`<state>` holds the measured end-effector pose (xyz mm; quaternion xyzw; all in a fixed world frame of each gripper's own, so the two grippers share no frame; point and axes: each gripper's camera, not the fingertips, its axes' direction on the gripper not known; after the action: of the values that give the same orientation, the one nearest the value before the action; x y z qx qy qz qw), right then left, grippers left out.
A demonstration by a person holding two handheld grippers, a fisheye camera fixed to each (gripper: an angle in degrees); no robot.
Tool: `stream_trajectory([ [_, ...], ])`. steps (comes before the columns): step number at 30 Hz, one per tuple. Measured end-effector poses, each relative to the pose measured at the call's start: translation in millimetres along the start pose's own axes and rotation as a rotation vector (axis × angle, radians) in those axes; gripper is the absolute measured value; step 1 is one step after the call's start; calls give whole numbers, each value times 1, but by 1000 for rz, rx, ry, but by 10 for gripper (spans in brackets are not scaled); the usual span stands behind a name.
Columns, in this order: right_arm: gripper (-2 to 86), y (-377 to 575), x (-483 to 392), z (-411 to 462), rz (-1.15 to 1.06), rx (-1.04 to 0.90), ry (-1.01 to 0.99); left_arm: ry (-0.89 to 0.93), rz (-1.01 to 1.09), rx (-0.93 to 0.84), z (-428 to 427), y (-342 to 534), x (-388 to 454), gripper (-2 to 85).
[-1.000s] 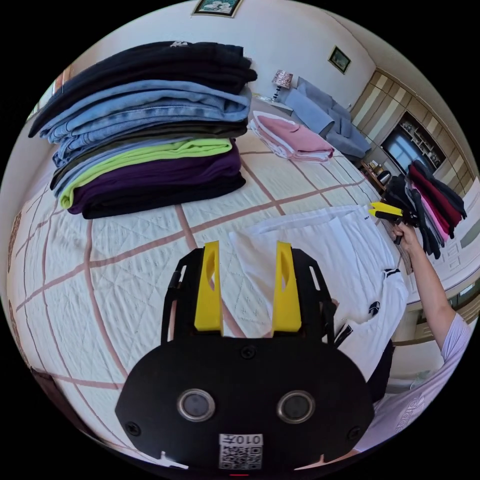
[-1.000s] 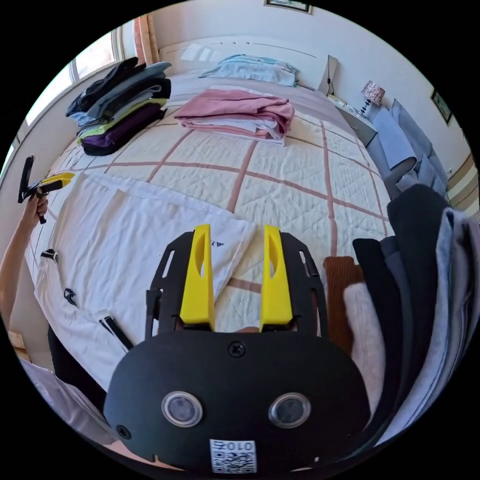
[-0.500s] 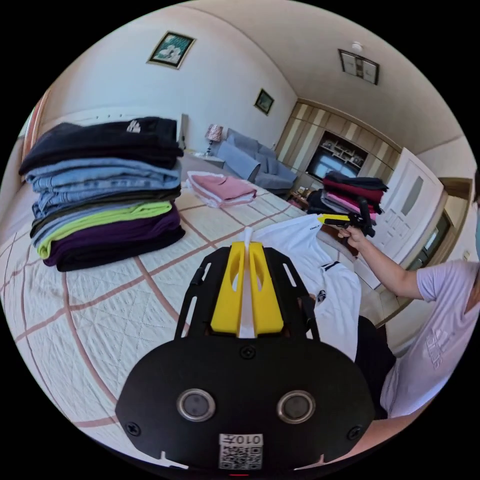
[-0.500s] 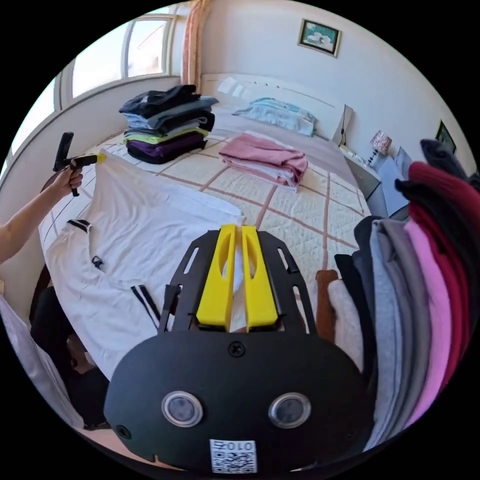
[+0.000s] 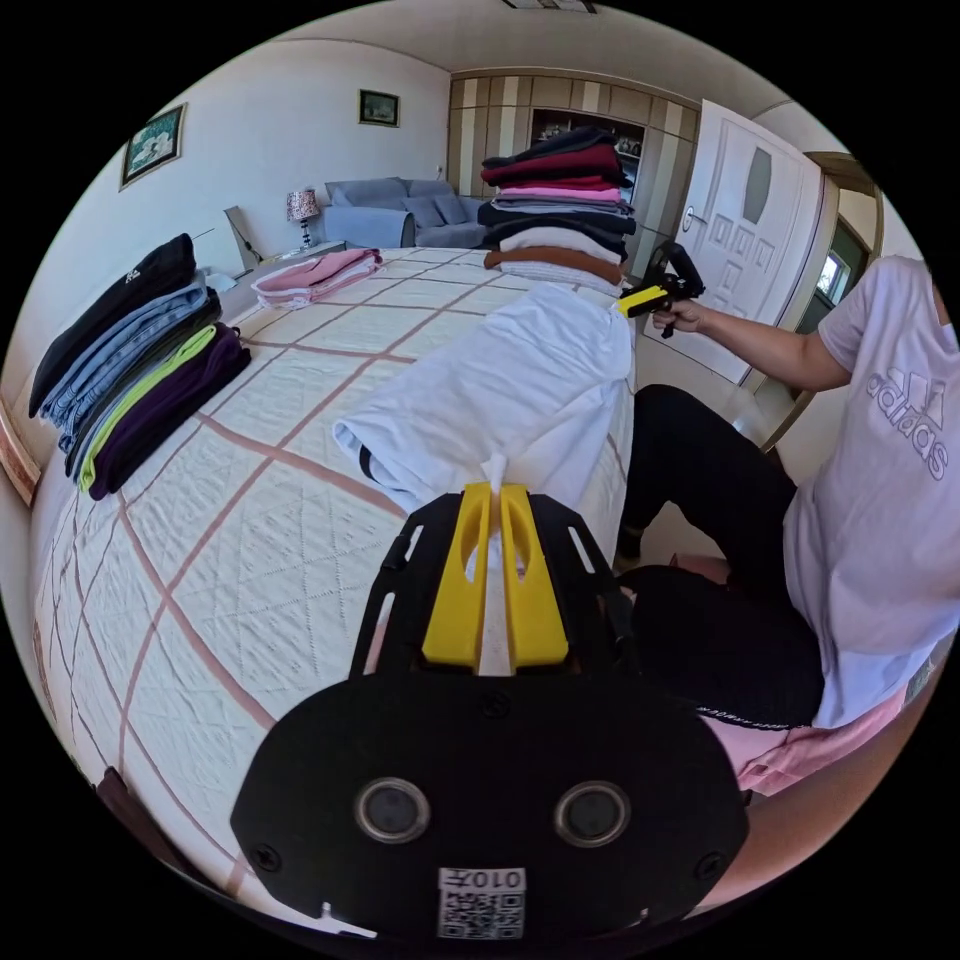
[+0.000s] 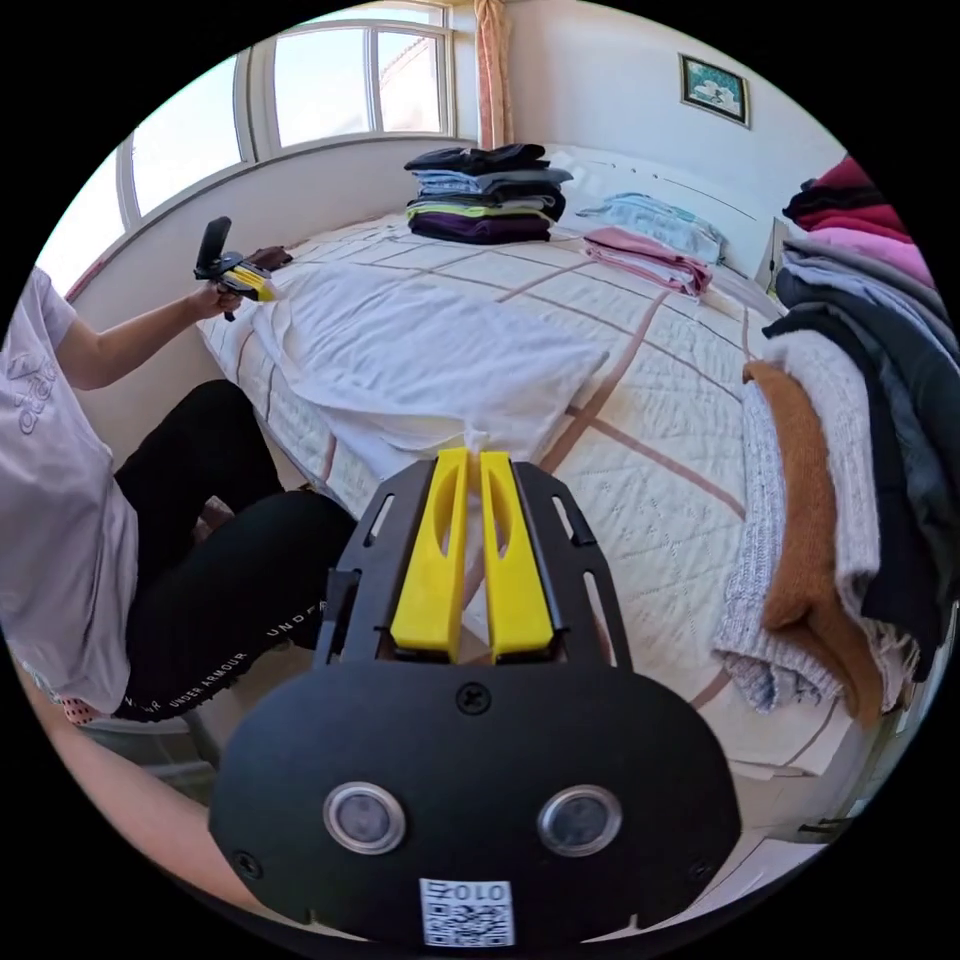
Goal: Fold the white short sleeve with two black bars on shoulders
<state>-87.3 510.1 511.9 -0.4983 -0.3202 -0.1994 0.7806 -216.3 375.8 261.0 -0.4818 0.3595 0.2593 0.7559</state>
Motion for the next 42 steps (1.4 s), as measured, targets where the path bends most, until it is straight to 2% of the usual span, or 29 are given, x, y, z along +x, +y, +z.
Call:
stream_trajectory([
  [4,29,1,2,-4,-26,-11,9,5,17,13,-6,2,4,17],
  [13,38,34,-20,-22,-43,-130,51,-41,93,-119,-29,18,52,54],
  [17,32,43,-28,-39,29,-59,85,-82,-53,-39,-48,34,40,56],
  [20,29,34,-36,-59,95,123,150,-145,-293,47,-58,34,10,57],
  [22,30,20,-37,-59,139,226,136,-115,-389,83,-55,27,-9,57],
  [26,39,-10,-28,-27,160,99,85,-171,-540,95,-38,-1,-44,62],
  [27,47,-19,-21,-20,182,73,92,-134,-589,89,-32,-8,-60,65],
  [29,61,-33,-4,-19,238,69,118,-62,-628,79,-21,-18,-82,68],
  [32,76,-54,40,-25,381,115,124,-45,-665,22,-2,-33,-107,68],
  [37,70,-83,105,7,569,95,-97,85,-742,0,29,-38,-132,47],
  [42,33,-99,104,50,571,-50,-157,155,-796,115,33,-28,-140,7],
])
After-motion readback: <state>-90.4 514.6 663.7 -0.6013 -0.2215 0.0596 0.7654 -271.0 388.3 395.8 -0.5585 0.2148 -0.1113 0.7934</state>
